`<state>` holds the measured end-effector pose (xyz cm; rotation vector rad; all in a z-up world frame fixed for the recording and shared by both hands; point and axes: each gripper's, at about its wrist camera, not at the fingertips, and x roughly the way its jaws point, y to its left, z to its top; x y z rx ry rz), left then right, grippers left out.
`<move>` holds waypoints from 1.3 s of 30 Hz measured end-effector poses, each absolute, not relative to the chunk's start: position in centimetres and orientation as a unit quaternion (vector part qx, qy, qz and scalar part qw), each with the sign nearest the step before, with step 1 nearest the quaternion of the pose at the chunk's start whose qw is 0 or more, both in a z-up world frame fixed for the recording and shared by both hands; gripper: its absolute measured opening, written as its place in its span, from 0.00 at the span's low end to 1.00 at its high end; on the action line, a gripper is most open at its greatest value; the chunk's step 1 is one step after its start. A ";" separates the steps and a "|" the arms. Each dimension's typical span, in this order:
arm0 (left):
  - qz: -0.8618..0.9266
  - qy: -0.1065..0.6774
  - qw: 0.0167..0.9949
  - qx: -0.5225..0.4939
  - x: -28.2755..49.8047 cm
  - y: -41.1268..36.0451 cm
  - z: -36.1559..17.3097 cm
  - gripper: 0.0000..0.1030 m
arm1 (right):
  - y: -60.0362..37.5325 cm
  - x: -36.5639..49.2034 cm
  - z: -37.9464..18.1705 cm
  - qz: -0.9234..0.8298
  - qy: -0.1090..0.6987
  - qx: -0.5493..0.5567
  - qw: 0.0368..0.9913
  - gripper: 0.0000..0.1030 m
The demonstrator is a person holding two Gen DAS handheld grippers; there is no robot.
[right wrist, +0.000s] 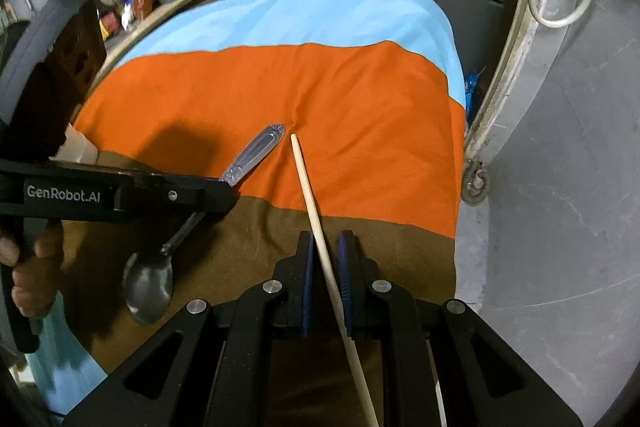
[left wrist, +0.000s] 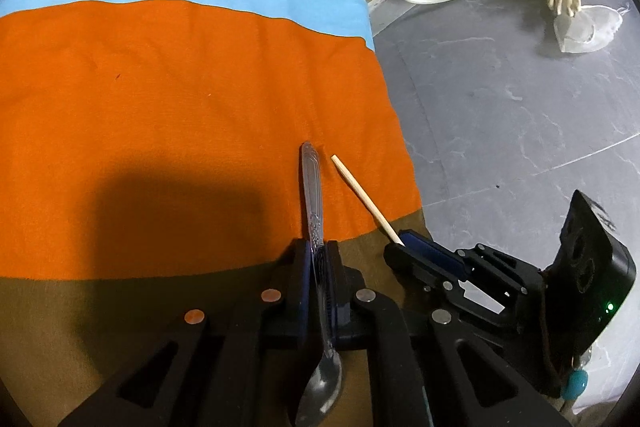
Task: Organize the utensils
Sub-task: 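Close the left tool on the silver spoon while the right tool grasps the wooden chopstick, then lift the spoon and chopstick and carry both over the white caddy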
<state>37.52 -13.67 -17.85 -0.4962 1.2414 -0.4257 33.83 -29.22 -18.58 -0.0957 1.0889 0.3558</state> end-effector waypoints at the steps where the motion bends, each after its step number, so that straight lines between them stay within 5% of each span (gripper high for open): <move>1: -0.192 0.571 0.766 -0.225 37.4 -13.8 -17.7 0.05 | -29.0 33.9 -18.5 0.165 0.518 -0.051 0.838 0.11; 10: -0.183 0.547 0.781 -0.239 34.1 -13.0 -16.5 0.02 | -30.1 32.0 -17.3 0.169 0.509 0.018 0.844 0.04; 16: -0.184 0.461 0.837 -0.232 30.7 -11.6 -13.1 0.02 | -31.5 28.2 -14.5 0.212 0.399 0.135 0.882 0.04; 26: -0.177 0.315 0.906 -0.219 26.5 -7.3 -5.7 0.02 | -29.4 24.4 -8.0 0.239 0.242 0.156 0.927 0.04; 39: -0.132 0.209 0.948 -0.199 22.2 1.1 1.7 0.02 | -20.5 24.6 -0.4 0.295 0.137 0.157 0.932 0.04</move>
